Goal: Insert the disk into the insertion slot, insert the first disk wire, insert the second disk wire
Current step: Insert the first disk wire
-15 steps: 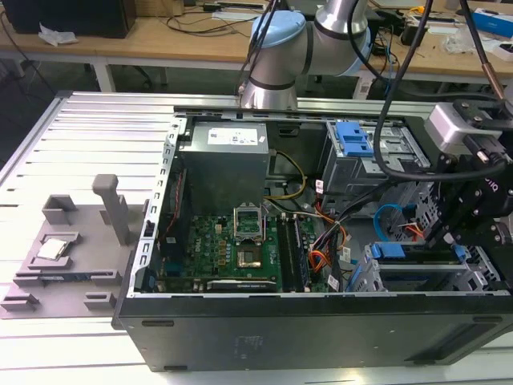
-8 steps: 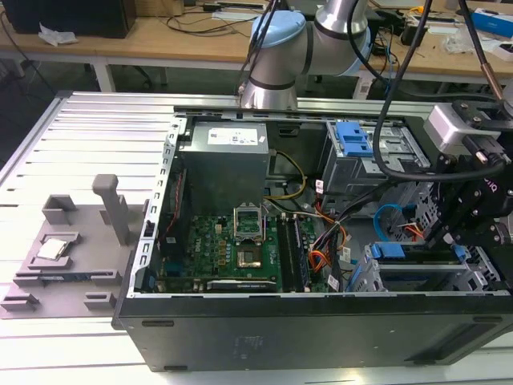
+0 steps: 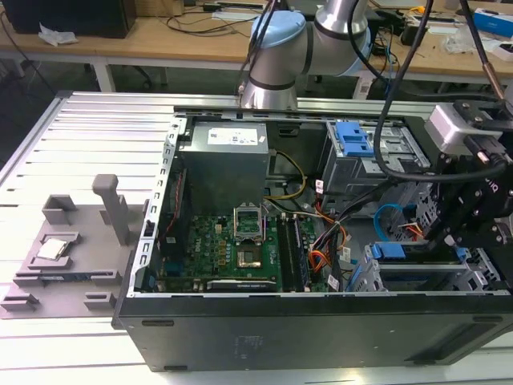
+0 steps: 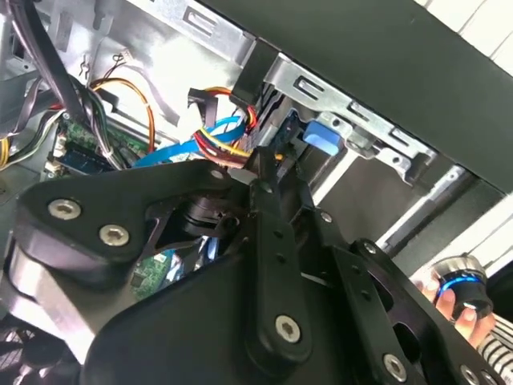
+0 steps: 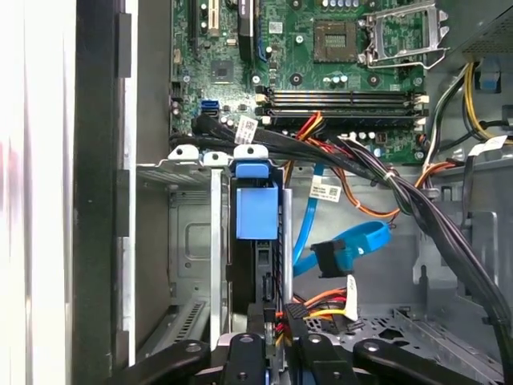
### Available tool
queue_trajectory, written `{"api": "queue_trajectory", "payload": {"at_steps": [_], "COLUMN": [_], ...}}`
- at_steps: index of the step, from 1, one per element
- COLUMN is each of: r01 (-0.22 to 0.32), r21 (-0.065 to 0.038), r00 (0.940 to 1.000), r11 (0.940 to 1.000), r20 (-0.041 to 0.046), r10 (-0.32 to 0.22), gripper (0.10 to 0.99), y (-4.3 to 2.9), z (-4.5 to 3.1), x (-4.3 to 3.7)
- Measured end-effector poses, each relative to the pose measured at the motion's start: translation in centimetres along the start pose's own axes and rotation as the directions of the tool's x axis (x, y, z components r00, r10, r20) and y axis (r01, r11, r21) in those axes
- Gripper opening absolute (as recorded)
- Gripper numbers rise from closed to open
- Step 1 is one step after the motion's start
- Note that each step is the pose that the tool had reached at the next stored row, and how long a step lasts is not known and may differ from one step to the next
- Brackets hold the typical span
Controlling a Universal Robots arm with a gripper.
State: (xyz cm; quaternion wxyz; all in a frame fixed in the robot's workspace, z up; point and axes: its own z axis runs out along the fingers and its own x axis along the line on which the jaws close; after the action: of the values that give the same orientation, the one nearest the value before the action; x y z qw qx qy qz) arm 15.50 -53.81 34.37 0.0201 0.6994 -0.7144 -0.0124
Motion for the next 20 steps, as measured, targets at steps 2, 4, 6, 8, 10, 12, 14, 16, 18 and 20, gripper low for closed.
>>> {"api": "queue_trajectory", "payload": {"at_steps": [2,4,6,8,10,12,14,16,18,20], "r01": [0.0,0.0,0.0,0.0,0.0,0.0,0.0,0.0,0.0,0.0], "r21": [0.0,0.0,0.0,0.0,0.0,0.0,0.0,0.0,0.0,0.0], "r00": [1.0,1.0,1.0,1.0,1.0,1.0,1.0,1.0,1.0,1.0], "r11": [1.0,1.0,1.0,1.0,1.0,1.0,1.0,1.0,1.0,1.0], "r20": [-0.0002,-0.0002,-0.0002,-0.0002,-0.0001,-0.0003,-0.0004,-0.0003,-0.0002,-0.0003], "r10": [0.0,0.0,0.0,0.0,0.0,0.0,0.0,0.0,0.0,0.0], "gripper": [0.239,0.239,0.239,0.239,0.227,0.106,0.106,0.106,0.106,0.106], "y": [0.04,0.08,0.12,0.14,0.18,0.21,0.25,0.28,0.28,0.29], "z": [-0.96,-1.72,-2.7,-3.1,-3.84,-4.64,-5.41,-6.15,-6.17,-6.18], "x": [0.01,0.02,0.03,0.02,-0.03,-0.04,-0.04,-0.03,-0.03,-0.03]}}
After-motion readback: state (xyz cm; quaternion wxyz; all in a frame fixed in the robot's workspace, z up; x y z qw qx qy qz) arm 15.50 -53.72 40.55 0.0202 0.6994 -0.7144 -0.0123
